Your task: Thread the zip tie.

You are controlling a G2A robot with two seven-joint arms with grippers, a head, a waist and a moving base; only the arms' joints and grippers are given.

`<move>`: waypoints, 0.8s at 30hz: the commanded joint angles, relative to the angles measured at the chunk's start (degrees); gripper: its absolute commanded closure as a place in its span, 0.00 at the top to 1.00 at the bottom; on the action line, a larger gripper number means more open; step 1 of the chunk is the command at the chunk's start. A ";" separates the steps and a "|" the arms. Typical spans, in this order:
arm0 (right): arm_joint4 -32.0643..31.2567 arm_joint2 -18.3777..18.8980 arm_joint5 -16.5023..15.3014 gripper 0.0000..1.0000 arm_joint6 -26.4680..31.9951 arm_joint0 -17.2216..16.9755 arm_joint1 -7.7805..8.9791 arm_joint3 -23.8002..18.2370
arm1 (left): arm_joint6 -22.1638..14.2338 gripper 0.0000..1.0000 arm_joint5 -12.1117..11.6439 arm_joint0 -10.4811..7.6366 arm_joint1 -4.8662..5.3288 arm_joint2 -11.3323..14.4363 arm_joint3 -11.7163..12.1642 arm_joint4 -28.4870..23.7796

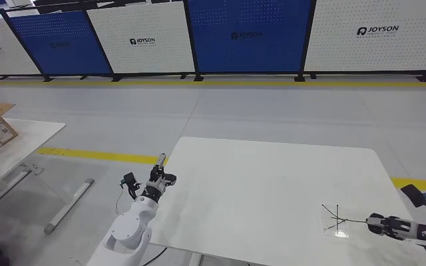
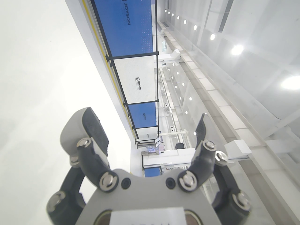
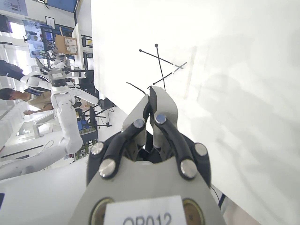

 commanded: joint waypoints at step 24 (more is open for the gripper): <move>-0.93 8.78 -17.63 0.00 -22.74 -16.71 -0.88 -15.03 | 0.00 1.00 0.00 0.00 0.00 0.00 0.00 0.00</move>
